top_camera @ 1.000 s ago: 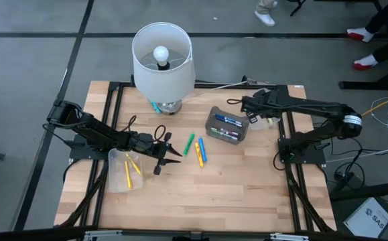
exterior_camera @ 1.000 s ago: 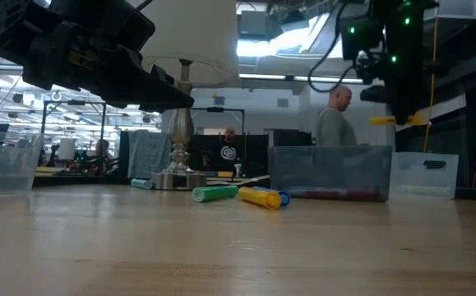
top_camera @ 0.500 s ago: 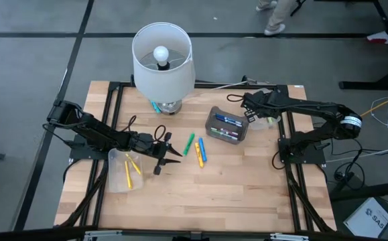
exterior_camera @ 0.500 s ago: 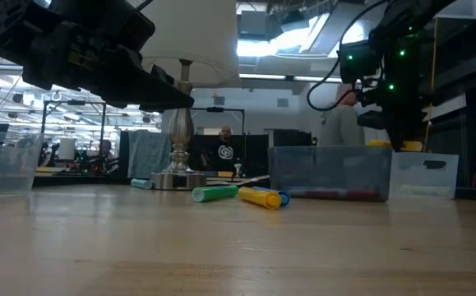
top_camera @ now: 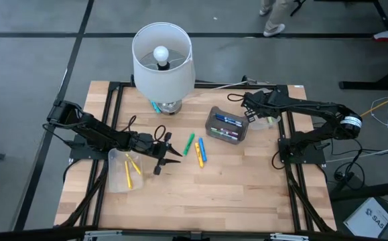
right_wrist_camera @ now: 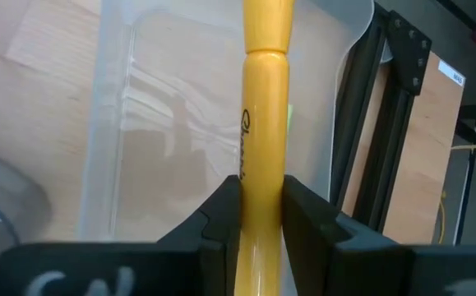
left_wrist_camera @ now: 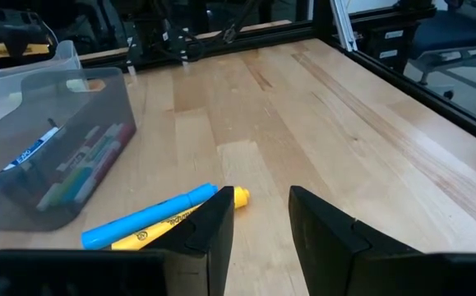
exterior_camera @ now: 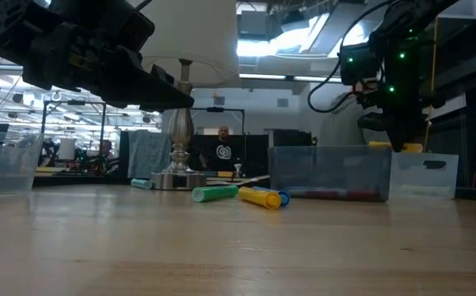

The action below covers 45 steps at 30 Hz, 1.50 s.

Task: Pick & Place Markers
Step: Put the yellow highlighter pen into the right transparent bin

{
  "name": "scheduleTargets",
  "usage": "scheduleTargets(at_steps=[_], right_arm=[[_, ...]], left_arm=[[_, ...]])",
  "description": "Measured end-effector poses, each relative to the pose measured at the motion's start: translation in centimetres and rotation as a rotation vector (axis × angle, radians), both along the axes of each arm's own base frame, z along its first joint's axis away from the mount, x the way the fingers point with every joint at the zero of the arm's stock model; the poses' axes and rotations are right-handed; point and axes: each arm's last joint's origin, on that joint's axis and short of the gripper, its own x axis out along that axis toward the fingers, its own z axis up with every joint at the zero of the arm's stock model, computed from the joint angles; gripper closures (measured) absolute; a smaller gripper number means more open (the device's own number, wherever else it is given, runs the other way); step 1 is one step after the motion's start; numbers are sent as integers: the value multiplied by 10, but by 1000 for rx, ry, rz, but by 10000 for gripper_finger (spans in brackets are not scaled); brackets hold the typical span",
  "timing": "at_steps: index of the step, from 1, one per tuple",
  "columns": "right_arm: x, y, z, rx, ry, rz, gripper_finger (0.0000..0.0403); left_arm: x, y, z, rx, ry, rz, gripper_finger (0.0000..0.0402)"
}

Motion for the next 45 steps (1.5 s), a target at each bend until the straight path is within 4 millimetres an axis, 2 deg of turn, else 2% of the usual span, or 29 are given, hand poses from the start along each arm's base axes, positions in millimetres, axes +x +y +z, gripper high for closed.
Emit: scheduleTargets(at_steps=[20, 33, 39, 45], right_arm=[[1, 0, 0, 9, -22, -20, 326], [2, 0, 0, 1, -36, -23, 269], [2, 0, 0, 2, -26, -8, 264], [7, 4, 5, -78, 10, 36, 264]], left_arm=[[0, 0, 0, 2, -1, 0, 286], [0, 0, 0, 2, -1, 0, 286], [0, 0, 0, 2, -1, 0, 286], [0, 0, 0, 2, -1, -1, 286]])
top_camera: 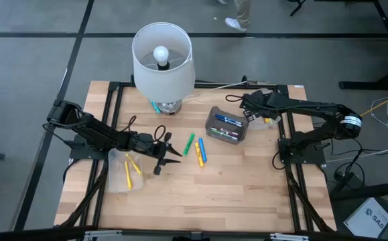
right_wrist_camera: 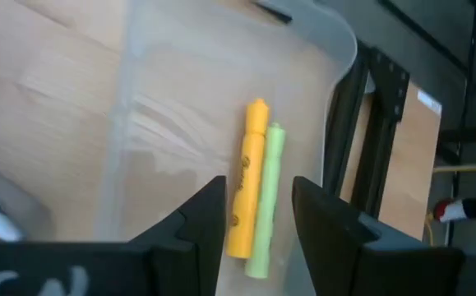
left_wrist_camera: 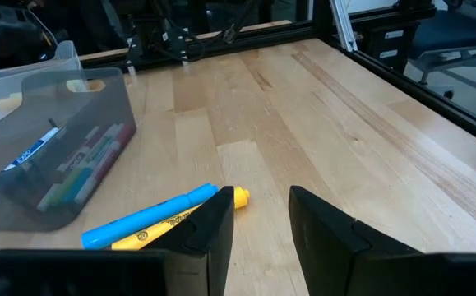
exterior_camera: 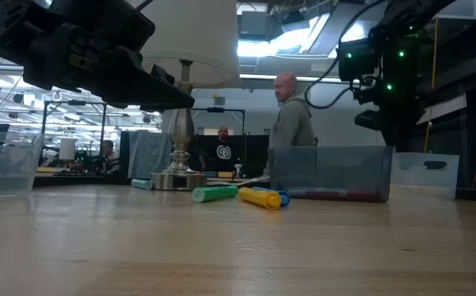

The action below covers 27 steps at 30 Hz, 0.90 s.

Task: Pick & Place Markers
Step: Put the yellow highlighter pen into the right transparent bin

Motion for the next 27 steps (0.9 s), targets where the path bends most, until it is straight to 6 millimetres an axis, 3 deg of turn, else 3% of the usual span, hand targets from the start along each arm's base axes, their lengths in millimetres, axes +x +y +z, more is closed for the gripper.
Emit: scheduleTargets(at_steps=[13, 27], right_arm=[[42, 27, 35, -102, -248, 162, 263], [89, 89, 58, -132, -661, 485, 263]], left_arm=[[0, 0, 0, 0, 0, 0, 286], [0, 0, 0, 0, 0, 0, 286]])
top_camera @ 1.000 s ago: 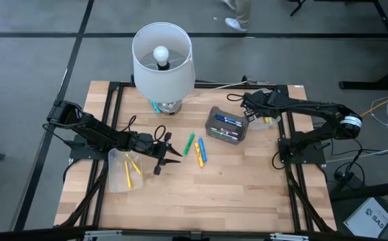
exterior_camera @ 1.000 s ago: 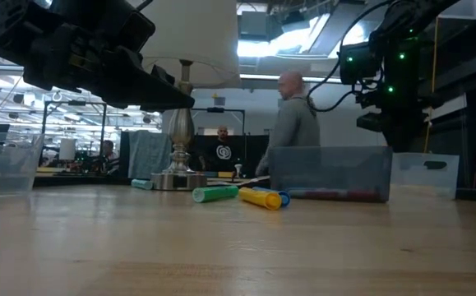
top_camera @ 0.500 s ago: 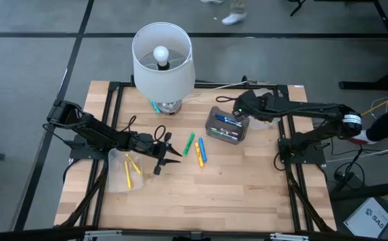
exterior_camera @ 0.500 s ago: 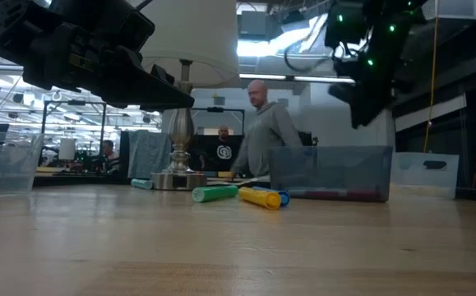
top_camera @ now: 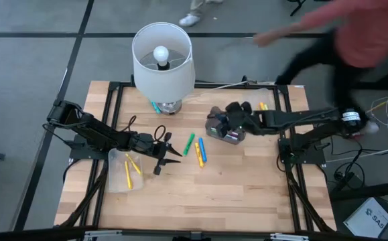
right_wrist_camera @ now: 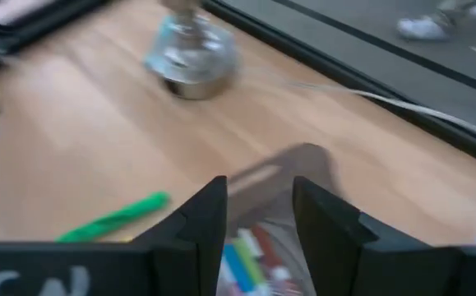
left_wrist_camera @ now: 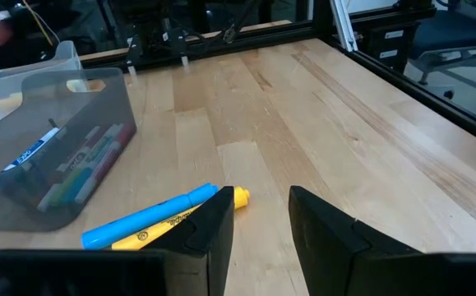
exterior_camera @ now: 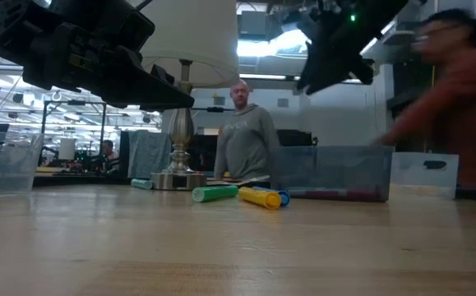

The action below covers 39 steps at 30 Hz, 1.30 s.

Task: Pick & Place Markers
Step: Put the yellow highlighter pen into the right transparent bin

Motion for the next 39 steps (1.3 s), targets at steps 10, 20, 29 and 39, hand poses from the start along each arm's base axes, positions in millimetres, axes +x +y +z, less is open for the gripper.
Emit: scheduleTargets(at_steps=[10, 20, 29, 39], right_arm=[[40, 48, -25, 26, -91, 177, 263], [67, 88, -66, 93, -45, 328, 263], [94, 121, -90, 12, 107, 470, 263], [95, 120, -118, 70, 131, 223, 263]], left_arm=[[0, 0, 0, 0, 0, 0, 286], [0, 0, 0, 0, 0, 0, 286], [0, 0, 0, 0, 0, 0, 286], [0, 0, 0, 0, 0, 0, 286]])
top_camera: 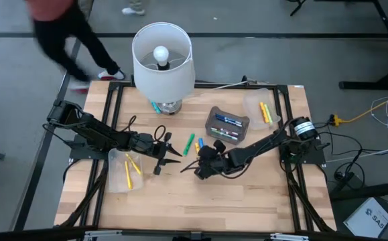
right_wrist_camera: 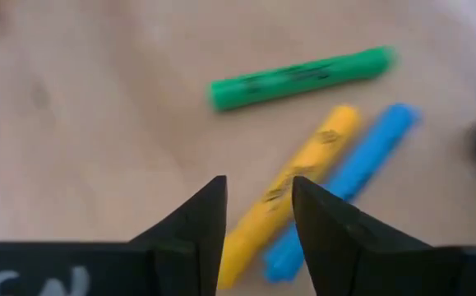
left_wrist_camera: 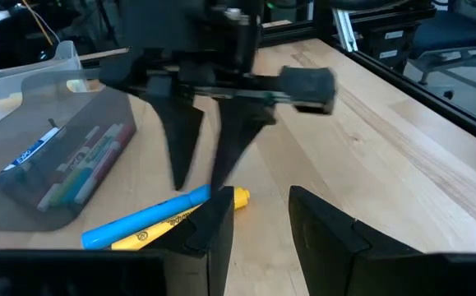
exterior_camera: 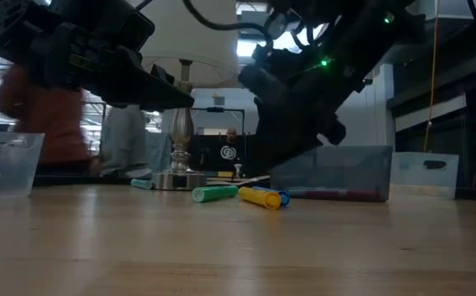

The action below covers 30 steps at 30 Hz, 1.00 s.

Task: Pick & Place Markers
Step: Put the yellow highlighter pen into the right transparent bin

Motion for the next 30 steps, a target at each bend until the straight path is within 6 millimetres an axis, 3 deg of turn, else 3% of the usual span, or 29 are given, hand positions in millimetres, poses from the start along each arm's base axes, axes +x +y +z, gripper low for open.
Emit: scheduleTargets(at_steps=[9, 19, 30], right_arm=[[-2, -2, -5, -45, 0, -83, 263], [2, -1, -34, -83, 54, -115, 263], [1, -1, -35, -92, 76, -88, 263]], left_arm=[[0, 0, 0, 0, 0, 0, 286], [0, 0, 0, 0, 0, 0, 286], [0, 0, 0, 0, 0, 0, 286]])
